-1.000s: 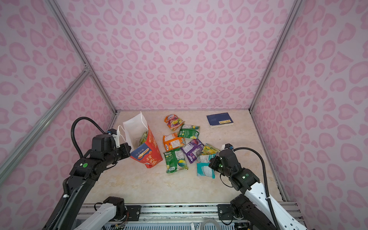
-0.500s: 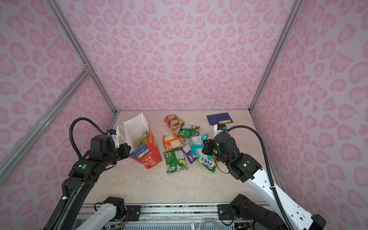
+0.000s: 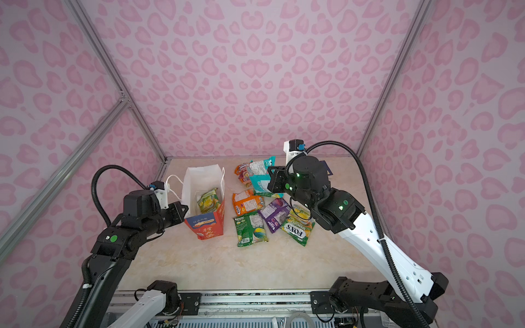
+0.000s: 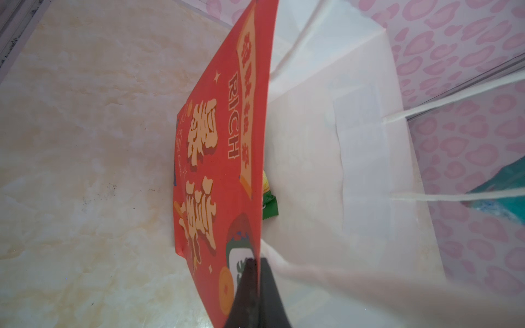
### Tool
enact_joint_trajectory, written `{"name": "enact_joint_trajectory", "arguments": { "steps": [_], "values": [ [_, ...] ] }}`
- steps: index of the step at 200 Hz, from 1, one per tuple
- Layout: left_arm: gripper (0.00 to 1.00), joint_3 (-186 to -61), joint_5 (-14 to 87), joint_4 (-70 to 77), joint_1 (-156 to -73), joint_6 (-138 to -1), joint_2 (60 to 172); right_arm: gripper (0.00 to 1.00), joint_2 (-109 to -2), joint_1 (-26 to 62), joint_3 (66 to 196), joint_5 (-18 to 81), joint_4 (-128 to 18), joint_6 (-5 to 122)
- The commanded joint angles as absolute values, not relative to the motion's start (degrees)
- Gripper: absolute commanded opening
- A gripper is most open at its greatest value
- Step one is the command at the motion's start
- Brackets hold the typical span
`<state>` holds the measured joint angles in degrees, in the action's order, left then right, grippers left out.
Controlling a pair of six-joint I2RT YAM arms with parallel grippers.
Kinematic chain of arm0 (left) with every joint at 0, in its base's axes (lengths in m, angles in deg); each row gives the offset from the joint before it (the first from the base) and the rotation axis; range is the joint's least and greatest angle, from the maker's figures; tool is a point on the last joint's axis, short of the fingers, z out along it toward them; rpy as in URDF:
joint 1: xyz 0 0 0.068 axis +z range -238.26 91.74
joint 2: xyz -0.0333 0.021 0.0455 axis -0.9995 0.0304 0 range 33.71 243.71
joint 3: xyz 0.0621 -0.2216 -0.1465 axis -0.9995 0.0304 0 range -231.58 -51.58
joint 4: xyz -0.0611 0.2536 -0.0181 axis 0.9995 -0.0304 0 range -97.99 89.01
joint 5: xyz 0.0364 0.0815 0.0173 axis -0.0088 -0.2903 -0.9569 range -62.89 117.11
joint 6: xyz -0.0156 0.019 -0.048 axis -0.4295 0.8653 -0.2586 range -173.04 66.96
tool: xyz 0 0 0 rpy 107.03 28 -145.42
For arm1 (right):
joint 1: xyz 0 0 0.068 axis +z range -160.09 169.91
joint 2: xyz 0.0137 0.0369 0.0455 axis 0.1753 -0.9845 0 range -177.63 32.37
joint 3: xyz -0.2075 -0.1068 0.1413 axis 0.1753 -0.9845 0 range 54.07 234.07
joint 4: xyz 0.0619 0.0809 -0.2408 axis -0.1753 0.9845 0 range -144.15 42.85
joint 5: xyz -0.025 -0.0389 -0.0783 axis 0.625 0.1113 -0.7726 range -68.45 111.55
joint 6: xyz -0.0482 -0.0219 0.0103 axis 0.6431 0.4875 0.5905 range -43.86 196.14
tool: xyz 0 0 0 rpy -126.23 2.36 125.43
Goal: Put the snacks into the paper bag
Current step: 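Carry the teal packet over the bag and release it inside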
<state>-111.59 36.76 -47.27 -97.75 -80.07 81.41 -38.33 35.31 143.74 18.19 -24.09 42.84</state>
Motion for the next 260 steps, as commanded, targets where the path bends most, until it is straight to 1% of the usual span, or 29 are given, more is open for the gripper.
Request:
{"name": "enact_joint_trajectory", "arguments": {
  "steps": [1, 18, 37, 70, 117, 210, 233, 260],
  "values": [
    [0.03, -113.1, 38.6, -48.2, -98.1, -81.1, 81.0, 0.0, -41.9, 37.4, 150.5, 18.1, -25.7, 46.5],
    [0.03, -112.8, 37.9, -49.3, -98.2, -82.2, 80.9, 0.0, -45.7, 39.4, 156.7, 18.5, -24.8, 47.8],
    [0.03, -111.9, 39.6, -49.6, -98.4, -83.9, 80.9, 0.0, -49.9, 41.9, 163.1, 18.7, -24.9, 49.1],
    [0.03, -111.8, 37.5, -50.3, -98.7, -87.7, 79.1, 0.0, -58.1, 45.7, 174.9, 19.3, -23.4, 50.3],
    [0.03, -110.4, 36.2, -50.6, -99.0, -89.4, 78.1, 0.0, -67.0, 50.2, 182.6, 20.4, -23.3, 48.3],
    [0.03, -108.5, 34.7, -49.5, -99.4, -91.6, 75.9, 0.0, -75.0, 52.3, 177.3, 17.1, -23.1, 42.5],
    [0.03, -108.0, 34.3, -49.3, -99.4, -91.7, 75.3, 0.0, -76.3, 52.6, 176.3, 14.6, -22.5, 41.5],
    [0.03, -107.8, 34.0, -49.4, -99.4, -91.7, 74.8, 0.0, -77.6, 52.7, 174.3, 14.7, -23.7, 39.9]
  ]
}}
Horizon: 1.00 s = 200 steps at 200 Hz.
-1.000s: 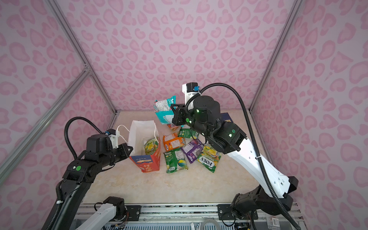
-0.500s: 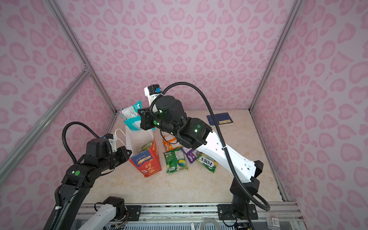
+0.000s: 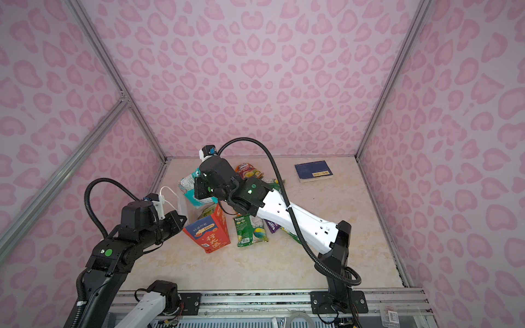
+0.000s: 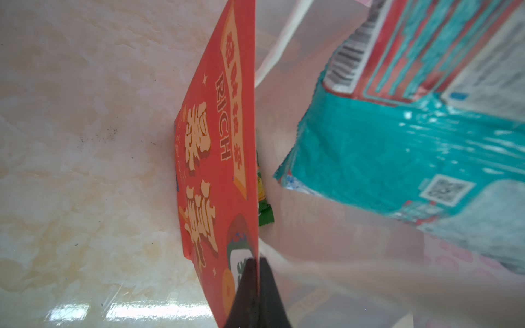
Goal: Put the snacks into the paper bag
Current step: 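Carry the teal packet over the bag and release it inside, then withdraw the right gripper from the bag toward the candy pile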
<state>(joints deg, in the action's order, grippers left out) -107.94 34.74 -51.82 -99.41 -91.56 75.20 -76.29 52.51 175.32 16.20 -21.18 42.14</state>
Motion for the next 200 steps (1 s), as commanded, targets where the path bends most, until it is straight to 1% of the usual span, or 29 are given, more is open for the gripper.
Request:
{"name": "enact_joint_trajectory", "arguments": {
  "steps": [1, 58, 87, 93, 113, 147, 171, 200],
  "values": [
    [0.03, -107.8, 34.0, -49.4, -99.4, -91.7, 74.8, 0.0, -77.6, 52.7, 174.3, 14.7, -23.7, 39.8],
    [0.03, -107.8, 33.9, -49.0, -99.4, -91.5, 75.1, 0.01, -81.3, 52.7, 176.7, 15.9, -22.4, 39.0],
    [0.03, -107.6, 33.8, -49.0, -99.5, -91.5, 75.2, 0.17, -81.2, 52.7, 176.8, 16.2, -22.7, 39.2],
    [0.03, -107.5, 33.7, -49.0, -99.5, -91.4, 75.2, 0.21, -81.2, 52.7, 176.8, 16.3, -22.9, 39.3],
    [0.03, -107.5, 33.7, -49.0, -99.5, -91.5, 75.4, 0.31, -80.9, 52.7, 176.8, 16.7, -23.3, 39.6],
    [0.03, -107.7, 33.3, -49.3, -99.6, -91.3, 75.5, 0.42, -79.4, 52.7, 177.2, 18.9, -24.1, 41.4],
    [0.03, -107.6, 33.1, -49.4, -99.5, -91.0, 75.7, 0.52, -77.0, 52.8, 177.3, 19.4, -24.2, 43.6],
    [0.03, -107.5, 32.8, -49.6, -99.6, -90.7, 76.3, 0.68, -73.2, 52.9, 176.3, 20.3, -23.9, 47.3]
  ]
}}
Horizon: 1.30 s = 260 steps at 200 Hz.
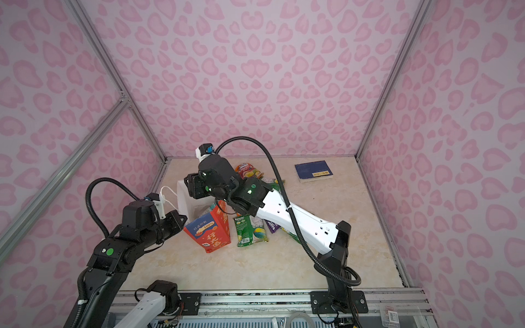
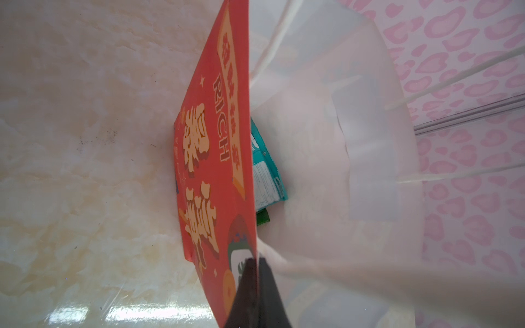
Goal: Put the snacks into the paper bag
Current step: 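Withdraw the right gripper from the bag toward the candy pile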
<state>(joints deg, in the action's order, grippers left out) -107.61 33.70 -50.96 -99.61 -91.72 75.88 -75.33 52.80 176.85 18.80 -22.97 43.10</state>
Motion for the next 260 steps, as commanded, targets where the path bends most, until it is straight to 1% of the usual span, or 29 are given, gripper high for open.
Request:
{"name": "enact_joint_trajectory", "arguments": {
  "steps": [1, 36, 70, 125, 131, 165, 179, 191, 206, 224, 235, 251, 260],
  "values": [
    [0.03, -107.5, 32.8, -49.6, -99.5, -90.6, 76.3, 0.68, -73.0, 52.9, 176.3, 20.4, -23.9, 47.5],
    [0.03, -108.1, 32.3, -50.7, -99.6, -89.3, 77.3, 0.79, -65.7, 52.8, 170.6, 19.1, -24.0, 52.1],
    [0.03, -108.5, 31.1, -52.2, -99.5, -87.7, 77.9, 0.86, -56.0, 50.6, 159.6, 16.4, -24.2, 53.5],
    [0.03, -109.8, 29.0, -54.9, -99.6, -84.4, 79.5, 0.91, -39.6, 42.6, 139.8, 15.2, -24.9, 51.5],
    [0.03, -109.9, 29.1, -55.0, -99.6, -84.1, 79.7, 0.92, -37.6, 41.2, 136.2, 15.0, -24.9, 51.1],
    [0.03, -110.0, 29.8, -55.3, -99.6, -83.7, 80.2, 0.96, -27.7, 28.9, 121.0, 19.1, -25.3, 47.6],
    [0.03, -110.1, 30.1, -55.3, -99.6, -83.7, 80.5, 0.98, -24.7, 22.4, 114.5, 23.3, -26.7, 46.0],
    [0.03, -110.1, 30.0, -55.3, -99.6, -83.6, 80.7, 0.98, -23.0, 16.7, 108.6, 29.1, -29.5, 44.2],
    [0.03, -110.0, 29.6, -55.4, -99.6, -83.6, 80.9, 0.98, -22.3, 10.4, 102.1, 37.0, -33.6, 41.9],
    [0.03, -110.0, 29.5, -55.3, -99.5, -83.6, 81.2, 0.98, -22.3, 4.2, 95.9, 42.6, -37.6, 40.0],
    [0.03, -110.1, 29.6, -55.3, -99.6, -83.6, 81.4, 0.98, -22.5, 1.1, 92.6, 44.1, -39.9, 38.9],
    [0.03, -110.2, 29.9, -55.2, -99.6, -83.7, 81.7, 0.98, -23.5, -3.4, 88.1, 43.5, -42.8, 36.6],
    [0.03, -110.3, 30.0, -55.2, -99.6, -83.7, 81.9, 0.98, -24.6, -6.8, 84.9, 45.7, -45.9, 34.8]
  ]
}}
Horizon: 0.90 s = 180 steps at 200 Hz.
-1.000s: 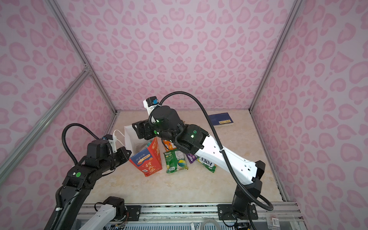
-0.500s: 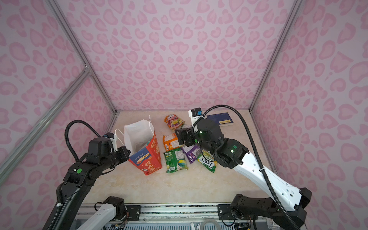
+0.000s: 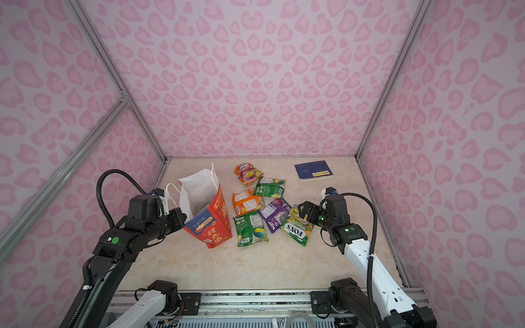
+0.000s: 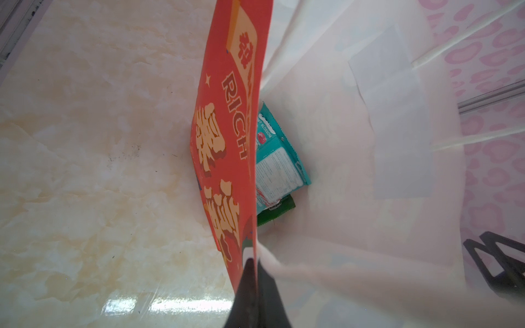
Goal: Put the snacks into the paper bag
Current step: 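Withdraw the right gripper from the bag toward the candy pile, then grasp the green Fox's mango tea packet with the right gripper and lift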
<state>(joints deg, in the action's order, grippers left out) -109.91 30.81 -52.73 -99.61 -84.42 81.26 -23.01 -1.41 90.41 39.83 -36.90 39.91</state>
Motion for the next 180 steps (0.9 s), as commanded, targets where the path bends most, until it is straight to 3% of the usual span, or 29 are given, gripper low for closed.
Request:
{"name": "enact_joint_trajectory", "arguments": {
  "steps": [1, 31, 122, 156, 180],
  "values": [
    [0.03, -110.3, 30.0, -55.2, -99.6, -83.7, 81.9, 0.98, -24.7, -7.2, 84.6, 46.2, -46.4, 34.5],
    [0.03, -110.5, 29.9, -55.4, -99.6, -83.5, 82.2, 0.98, -27.8, -13.4, 77.8, 50.8, -55.3, 30.5],
    [0.03, -110.0, 31.2, -54.7, -99.6, -84.3, 82.4, 0.98, -44.7, -13.4, 76.7, 57.8, -71.0, 28.4],
    [0.03, -110.0, 31.3, -54.7, -99.6, -84.6, 82.7, 0.95, -47.7, -11.1, 78.0, 55.3, -70.8, 29.3],
    [0.03, -110.0, 31.2, -54.5, -99.6, -84.7, 82.7, 0.87, -50.7, -9.4, 78.0, 53.8, -73.0, 28.5]
  ]
}}
